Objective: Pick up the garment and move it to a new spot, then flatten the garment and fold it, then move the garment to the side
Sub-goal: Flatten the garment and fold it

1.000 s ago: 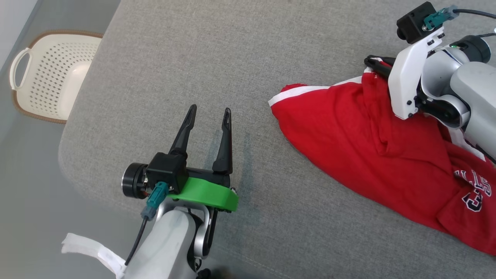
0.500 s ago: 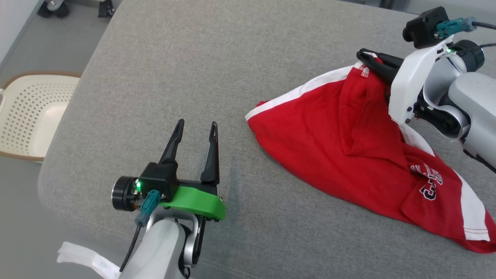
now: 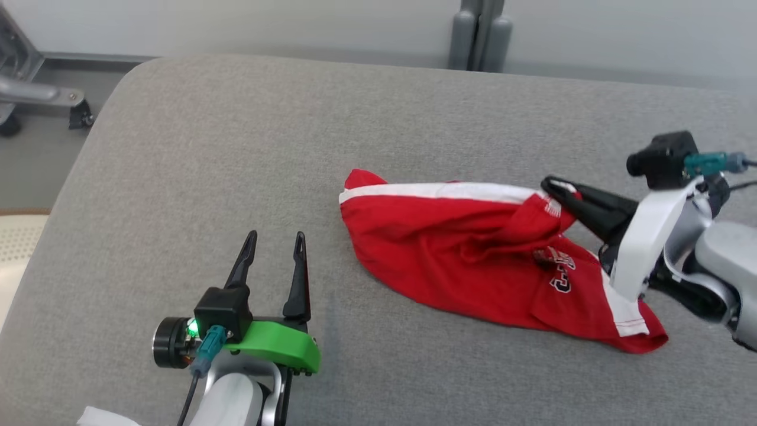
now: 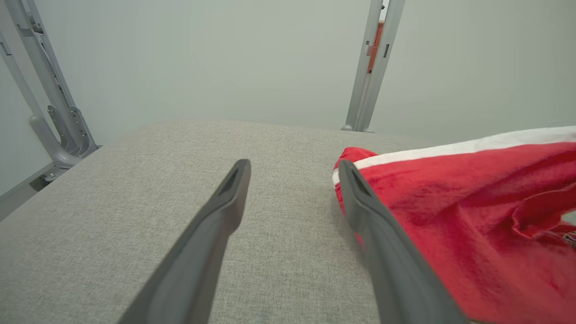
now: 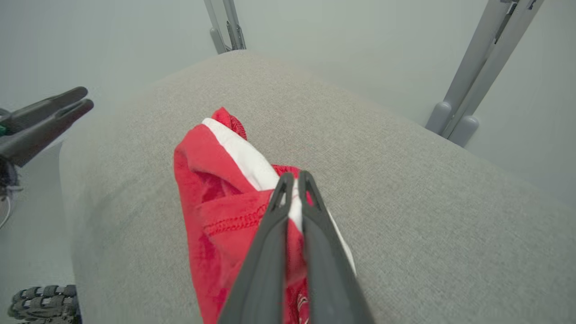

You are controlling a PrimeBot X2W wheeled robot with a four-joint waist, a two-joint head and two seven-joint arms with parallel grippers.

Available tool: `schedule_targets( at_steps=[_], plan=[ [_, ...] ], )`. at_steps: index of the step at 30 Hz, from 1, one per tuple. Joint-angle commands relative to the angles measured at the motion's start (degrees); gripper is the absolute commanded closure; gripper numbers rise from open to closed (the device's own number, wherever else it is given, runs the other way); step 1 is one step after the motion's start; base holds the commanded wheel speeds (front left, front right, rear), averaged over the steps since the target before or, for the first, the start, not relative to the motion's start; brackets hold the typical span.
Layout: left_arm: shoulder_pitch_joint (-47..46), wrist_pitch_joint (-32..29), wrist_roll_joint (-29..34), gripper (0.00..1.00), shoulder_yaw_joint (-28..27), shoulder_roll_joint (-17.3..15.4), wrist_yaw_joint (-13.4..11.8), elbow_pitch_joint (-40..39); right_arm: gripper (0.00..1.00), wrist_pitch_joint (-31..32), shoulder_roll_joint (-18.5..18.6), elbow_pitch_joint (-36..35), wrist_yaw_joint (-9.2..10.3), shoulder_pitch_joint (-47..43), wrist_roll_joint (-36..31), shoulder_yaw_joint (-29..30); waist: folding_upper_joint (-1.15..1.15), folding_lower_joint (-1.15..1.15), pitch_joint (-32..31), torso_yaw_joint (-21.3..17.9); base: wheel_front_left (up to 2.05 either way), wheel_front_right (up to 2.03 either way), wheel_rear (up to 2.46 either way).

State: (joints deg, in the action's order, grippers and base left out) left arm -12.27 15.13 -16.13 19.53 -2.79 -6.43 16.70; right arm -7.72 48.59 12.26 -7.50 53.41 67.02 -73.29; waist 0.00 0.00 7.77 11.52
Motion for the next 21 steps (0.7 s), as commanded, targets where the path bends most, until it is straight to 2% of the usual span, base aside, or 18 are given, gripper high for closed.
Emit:
schedule_targets(
  at_steps=[1,6,13,18,21],
  plan=[
    [1.15,0.01,0.7,0.0,-0.55,-0.24,0.22,0.08,1.0,-0.87,1.1,-1.57,0.03,-2.15,0.08,0.13,0.0,0.0,-5.24,-5.82,0.0,0.0,0.0],
    [2.7,0.01,1.12,0.0,-1.24,-0.24,0.58,0.53,1.0,-0.73,4.83,-8.04,0.03,-9.57,-3.47,0.15,0.0,0.0,-7.01,-9.27,0.0,0.0,0.0],
    [3.88,0.01,1.24,0.0,-1.63,-0.24,0.81,0.87,1.0,0.71,7.62,-9.78,0.03,-19.57,-10.29,2.48,0.0,0.0,-7.79,-13.11,0.0,0.0,0.0],
    [4.12,0.01,1.18,0.0,-1.09,-0.24,0.95,1.21,1.0,0.52,6.88,-7.46,0.03,-25.75,-16.5,5.41,0.0,0.0,-7.86,-14.9,0.0,0.0,0.0],
    [4.03,0.01,1.17,0.0,-0.79,-0.24,0.89,1.35,1.0,0.03,5.45,-5.42,0.03,-29.62,-17.58,7.61,0.0,0.0,-7.87,-15.51,0.0,0.0,0.0]
  ],
)
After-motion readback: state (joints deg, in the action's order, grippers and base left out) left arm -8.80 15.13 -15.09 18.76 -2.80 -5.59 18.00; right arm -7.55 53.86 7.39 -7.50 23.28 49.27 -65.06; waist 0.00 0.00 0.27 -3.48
